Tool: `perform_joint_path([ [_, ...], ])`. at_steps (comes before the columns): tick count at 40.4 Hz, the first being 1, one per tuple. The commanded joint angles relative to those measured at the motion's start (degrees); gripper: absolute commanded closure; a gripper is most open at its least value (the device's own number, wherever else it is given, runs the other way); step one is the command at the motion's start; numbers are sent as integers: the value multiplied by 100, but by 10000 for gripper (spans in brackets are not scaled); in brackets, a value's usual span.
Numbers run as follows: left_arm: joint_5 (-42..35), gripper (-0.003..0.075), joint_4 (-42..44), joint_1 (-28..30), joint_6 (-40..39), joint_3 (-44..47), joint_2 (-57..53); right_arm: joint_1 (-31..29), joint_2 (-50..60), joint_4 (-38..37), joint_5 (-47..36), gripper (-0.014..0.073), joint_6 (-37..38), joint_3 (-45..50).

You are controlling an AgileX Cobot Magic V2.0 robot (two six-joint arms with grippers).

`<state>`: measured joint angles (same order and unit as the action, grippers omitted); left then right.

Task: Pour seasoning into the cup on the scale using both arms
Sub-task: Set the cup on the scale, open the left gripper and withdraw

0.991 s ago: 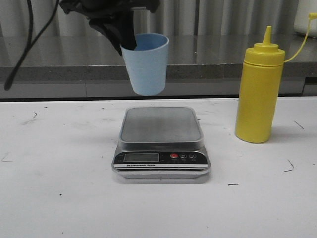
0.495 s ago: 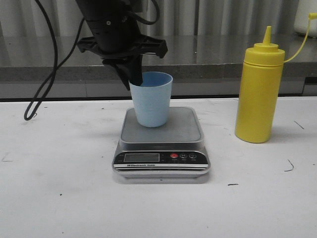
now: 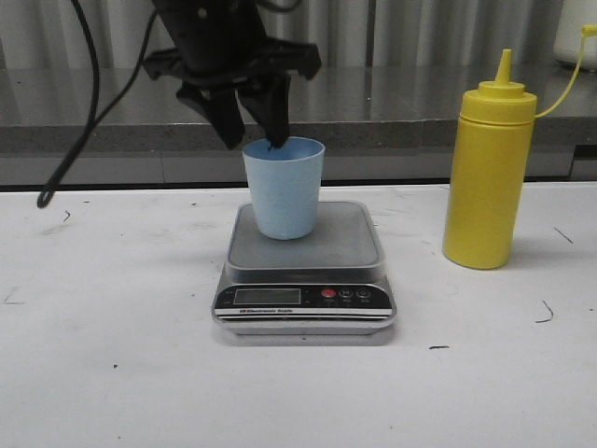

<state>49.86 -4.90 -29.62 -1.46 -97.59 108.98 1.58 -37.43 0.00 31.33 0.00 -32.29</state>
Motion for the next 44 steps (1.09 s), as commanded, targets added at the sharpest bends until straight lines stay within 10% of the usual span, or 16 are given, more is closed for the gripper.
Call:
perform_joint_path([
  [1,-206,387,23,-42,6,12,-850,-23,-38,0,-379,13,-64,-157],
  [44,-1292,407,260,286,-50,5301,-7507,-23,-38,0,-379,13,-64,-157],
])
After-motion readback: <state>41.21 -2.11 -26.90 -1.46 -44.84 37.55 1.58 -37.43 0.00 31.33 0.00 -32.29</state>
